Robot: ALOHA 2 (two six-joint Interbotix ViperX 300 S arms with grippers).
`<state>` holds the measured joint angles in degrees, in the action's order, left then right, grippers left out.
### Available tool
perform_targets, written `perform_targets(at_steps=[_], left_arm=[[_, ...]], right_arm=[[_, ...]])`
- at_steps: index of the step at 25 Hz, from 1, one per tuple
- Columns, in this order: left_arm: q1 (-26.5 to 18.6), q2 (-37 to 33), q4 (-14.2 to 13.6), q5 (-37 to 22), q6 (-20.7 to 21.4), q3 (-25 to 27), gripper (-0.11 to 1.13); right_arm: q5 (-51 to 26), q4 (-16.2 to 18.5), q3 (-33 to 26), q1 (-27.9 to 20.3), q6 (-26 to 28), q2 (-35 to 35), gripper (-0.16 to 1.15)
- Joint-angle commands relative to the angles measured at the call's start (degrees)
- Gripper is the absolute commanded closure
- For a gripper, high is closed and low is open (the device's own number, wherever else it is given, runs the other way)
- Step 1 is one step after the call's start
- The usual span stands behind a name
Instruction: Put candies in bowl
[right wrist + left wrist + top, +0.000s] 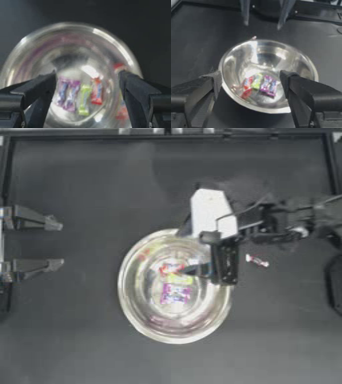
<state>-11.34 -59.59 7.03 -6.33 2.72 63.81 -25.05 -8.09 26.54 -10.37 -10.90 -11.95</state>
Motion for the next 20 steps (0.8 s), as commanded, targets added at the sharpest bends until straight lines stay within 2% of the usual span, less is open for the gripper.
perform_targets(at_steps=[1, 13, 20], left_arm=[[-0.1, 1.5, 0.1, 0.2, 0.1, -0.6, 0.02], [-1.1, 1.4, -0.6, 0.2, 0.6, -1.0, 0.02], [-1.4, 1.1, -1.7, 0.5, 0.6, -1.1, 0.02]], right_arm=[[3.5, 0.7, 2.3, -1.3, -0.4, -7.5, -0.02], [14.6, 0.2, 21.2, -6.1, -0.2, -28.7, -0.02], [16.6, -2.5, 29.9, -7.9, 0.1, -37.2, -0.02]])
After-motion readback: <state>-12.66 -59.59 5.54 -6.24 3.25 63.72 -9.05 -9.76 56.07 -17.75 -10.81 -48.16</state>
